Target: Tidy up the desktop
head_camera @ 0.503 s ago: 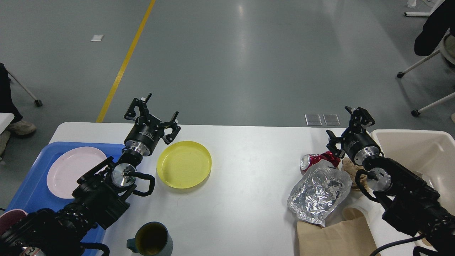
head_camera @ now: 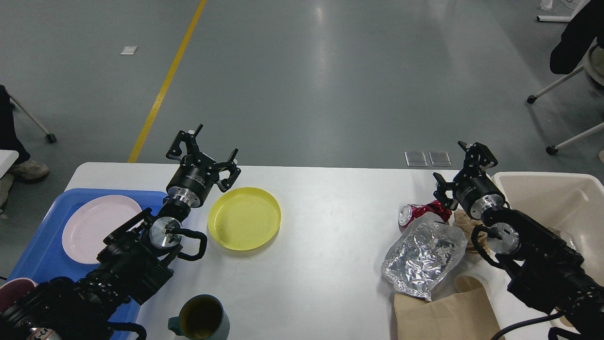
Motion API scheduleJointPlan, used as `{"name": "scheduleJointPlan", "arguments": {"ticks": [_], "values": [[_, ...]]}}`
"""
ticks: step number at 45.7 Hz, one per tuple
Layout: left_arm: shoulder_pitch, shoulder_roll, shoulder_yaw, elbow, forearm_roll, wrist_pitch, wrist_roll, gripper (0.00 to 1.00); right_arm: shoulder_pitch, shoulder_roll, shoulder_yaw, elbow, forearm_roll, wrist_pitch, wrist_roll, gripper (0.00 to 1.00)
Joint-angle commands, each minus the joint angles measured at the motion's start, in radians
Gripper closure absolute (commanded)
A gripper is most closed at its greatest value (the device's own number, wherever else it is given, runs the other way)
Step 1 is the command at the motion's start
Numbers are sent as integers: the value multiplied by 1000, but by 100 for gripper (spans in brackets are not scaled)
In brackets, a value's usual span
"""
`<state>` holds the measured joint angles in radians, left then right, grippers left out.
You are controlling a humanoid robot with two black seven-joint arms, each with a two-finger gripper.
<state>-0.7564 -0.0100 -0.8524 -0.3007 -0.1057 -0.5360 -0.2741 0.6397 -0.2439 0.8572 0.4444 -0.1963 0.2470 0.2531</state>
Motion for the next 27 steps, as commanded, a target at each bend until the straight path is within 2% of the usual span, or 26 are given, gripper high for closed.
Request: {"name": "scheduleJointPlan", "arguments": {"ticks": [1, 6, 11, 22, 27], "values": [[-11, 2, 0, 0, 0, 50, 6, 2, 0, 0, 0, -1, 0, 0, 0, 0], [-56, 2, 10, -6, 0, 178, 19, 2, 0, 0, -1, 0, 0, 0, 0, 0], [-125, -4, 10, -11, 1, 271, 30, 2, 0, 0, 0, -1, 0, 0, 0, 0], [-323, -31, 12, -11, 1, 314, 29, 2, 0, 0, 0, -1, 0, 0, 0, 0], [-369, -30, 12, -11, 1, 329, 30, 2, 0, 0, 0, -1, 0, 0, 0, 0]]}}
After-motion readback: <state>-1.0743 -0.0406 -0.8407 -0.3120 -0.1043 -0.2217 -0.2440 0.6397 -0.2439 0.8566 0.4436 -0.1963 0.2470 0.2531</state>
